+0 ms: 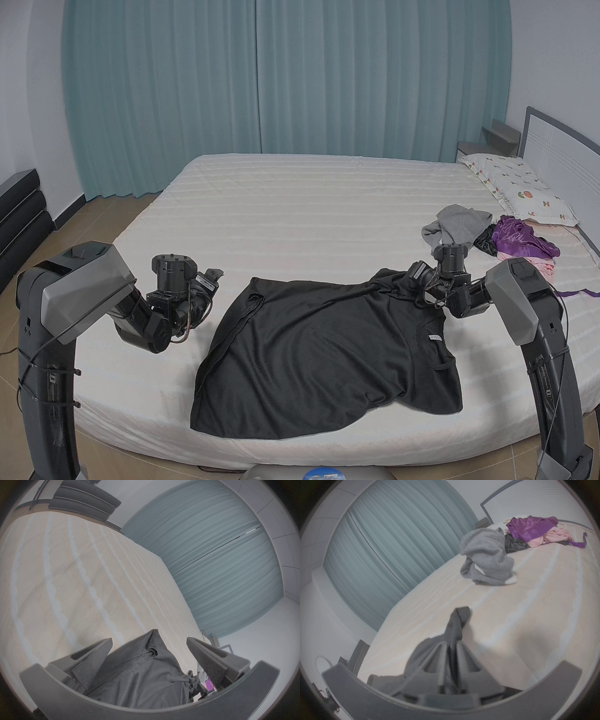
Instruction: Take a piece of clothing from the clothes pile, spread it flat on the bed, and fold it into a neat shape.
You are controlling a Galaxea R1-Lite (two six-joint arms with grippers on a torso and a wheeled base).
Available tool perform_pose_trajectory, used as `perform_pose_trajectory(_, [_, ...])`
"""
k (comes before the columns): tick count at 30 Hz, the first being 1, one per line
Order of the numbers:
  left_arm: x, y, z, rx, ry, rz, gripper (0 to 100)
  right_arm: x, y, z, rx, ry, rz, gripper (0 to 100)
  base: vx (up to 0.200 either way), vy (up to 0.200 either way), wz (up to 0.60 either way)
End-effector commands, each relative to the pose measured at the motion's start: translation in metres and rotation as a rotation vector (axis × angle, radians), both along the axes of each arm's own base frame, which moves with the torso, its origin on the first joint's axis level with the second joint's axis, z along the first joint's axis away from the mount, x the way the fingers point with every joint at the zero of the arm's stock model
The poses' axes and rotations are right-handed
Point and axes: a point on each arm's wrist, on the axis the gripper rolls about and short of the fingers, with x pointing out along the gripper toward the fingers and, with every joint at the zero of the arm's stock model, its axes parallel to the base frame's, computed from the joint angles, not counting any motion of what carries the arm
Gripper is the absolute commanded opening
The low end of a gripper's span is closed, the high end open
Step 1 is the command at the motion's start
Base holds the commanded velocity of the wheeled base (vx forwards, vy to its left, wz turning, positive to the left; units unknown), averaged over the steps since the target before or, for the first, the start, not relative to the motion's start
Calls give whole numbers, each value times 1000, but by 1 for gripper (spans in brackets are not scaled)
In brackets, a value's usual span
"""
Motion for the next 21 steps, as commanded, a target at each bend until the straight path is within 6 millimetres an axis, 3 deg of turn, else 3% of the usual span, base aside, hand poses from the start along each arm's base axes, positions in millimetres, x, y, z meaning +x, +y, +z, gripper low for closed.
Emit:
perform_pose_trajectory(1, [0,3,0,-9,1,4,100,15,2,18,14,-104,-19,0,0,0,0])
perform_pose_trajectory(2, [-1,4,0,-9,3,6,100,19,2,26,13,-141,-35,0,0,0,0])
perform_pose_trajectory(9, [-2,3,-2,-8,9,4,100,22,7,31,8,-247,-47,0,0,0,0])
perform_pose_trajectory(17, [-3,4,-4,-7,17,3,100,20,8,-4,-81,-212,-23,0,0,0,0])
perform_pose_trajectory(18, [-4,4,-3,-7,17,3,100,20,8,-7,-83,-205,-16,100,0,0,0])
perform_pose_trajectory(21, [-4,4,-3,-8,9,4,100,20,6,-7,-86,-194,-27,100,0,0,0])
